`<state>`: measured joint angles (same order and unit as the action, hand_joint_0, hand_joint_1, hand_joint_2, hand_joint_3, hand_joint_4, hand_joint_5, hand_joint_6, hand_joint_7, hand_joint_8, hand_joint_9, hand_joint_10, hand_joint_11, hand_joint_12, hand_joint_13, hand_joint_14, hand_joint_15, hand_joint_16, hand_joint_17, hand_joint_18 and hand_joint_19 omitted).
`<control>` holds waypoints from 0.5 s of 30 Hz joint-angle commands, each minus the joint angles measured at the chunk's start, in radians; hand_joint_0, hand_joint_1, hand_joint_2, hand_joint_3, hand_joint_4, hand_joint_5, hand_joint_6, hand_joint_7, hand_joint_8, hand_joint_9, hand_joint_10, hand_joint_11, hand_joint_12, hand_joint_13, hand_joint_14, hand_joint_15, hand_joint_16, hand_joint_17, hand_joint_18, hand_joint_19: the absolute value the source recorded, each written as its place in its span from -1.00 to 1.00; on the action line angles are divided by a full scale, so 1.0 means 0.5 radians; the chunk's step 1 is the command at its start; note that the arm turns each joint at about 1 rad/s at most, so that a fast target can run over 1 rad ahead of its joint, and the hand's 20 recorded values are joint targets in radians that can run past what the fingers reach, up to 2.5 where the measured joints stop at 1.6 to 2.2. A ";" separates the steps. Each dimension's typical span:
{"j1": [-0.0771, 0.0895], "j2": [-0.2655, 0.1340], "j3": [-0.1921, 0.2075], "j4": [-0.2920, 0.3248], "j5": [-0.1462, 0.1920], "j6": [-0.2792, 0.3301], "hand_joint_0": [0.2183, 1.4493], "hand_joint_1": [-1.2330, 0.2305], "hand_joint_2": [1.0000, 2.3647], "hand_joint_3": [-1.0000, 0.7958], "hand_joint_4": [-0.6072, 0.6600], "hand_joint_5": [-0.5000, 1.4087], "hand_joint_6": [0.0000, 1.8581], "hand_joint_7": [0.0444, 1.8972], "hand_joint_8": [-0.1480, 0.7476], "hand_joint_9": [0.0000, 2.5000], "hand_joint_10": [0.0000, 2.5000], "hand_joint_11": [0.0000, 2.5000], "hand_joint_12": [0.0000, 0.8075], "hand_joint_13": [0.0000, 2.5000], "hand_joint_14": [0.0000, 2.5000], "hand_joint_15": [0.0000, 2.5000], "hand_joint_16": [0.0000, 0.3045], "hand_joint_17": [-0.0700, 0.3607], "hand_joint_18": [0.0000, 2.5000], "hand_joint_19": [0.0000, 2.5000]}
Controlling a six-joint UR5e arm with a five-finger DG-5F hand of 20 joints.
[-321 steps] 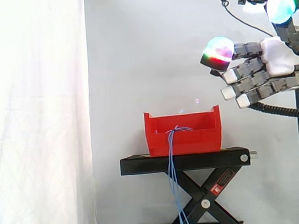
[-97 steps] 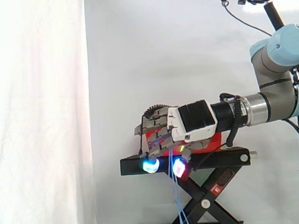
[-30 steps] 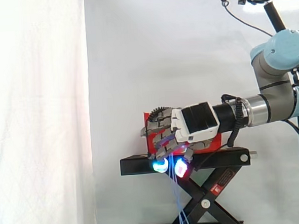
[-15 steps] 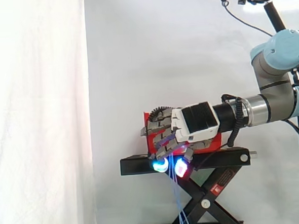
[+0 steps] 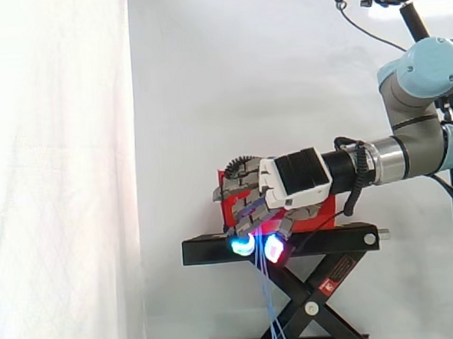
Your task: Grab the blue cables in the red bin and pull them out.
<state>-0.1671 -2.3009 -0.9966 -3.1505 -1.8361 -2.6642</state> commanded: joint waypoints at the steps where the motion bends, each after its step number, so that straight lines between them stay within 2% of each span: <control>1: 0.000 0.000 0.002 -0.010 0.000 0.001 -0.04 -0.49 -1.00 -1.00 -0.01 0.36 -1.00 -0.17 -0.09 -0.27 -0.98 -0.25 -0.13 -0.56 -0.99 -0.72 -0.69 -0.19 -0.62 -0.61; 3: 0.000 0.000 0.002 -0.007 0.000 0.001 -0.04 -0.49 -1.00 -1.00 -0.02 0.38 -1.00 -0.14 -0.09 -0.27 -0.98 -0.24 -0.13 -0.56 -0.99 -0.72 -0.69 -0.19 -0.62 -0.61; 8: 0.000 0.000 0.002 -0.007 0.000 0.001 -0.04 -0.49 -1.00 -1.00 -0.04 0.36 -0.82 -0.17 -0.09 -0.26 -0.98 -0.24 -0.13 -0.56 -0.99 -0.72 -0.70 -0.19 -0.62 -0.61; 15: 0.000 0.000 0.002 -0.004 0.000 -0.002 -0.04 -0.49 -1.00 -1.00 -0.02 0.37 -0.82 -0.18 -0.09 -0.26 -0.98 -0.23 -0.13 -0.56 -0.99 -0.73 -0.70 -0.19 -0.62 -0.61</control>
<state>-0.1672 -2.3010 -0.9956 -3.1525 -1.8362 -2.6643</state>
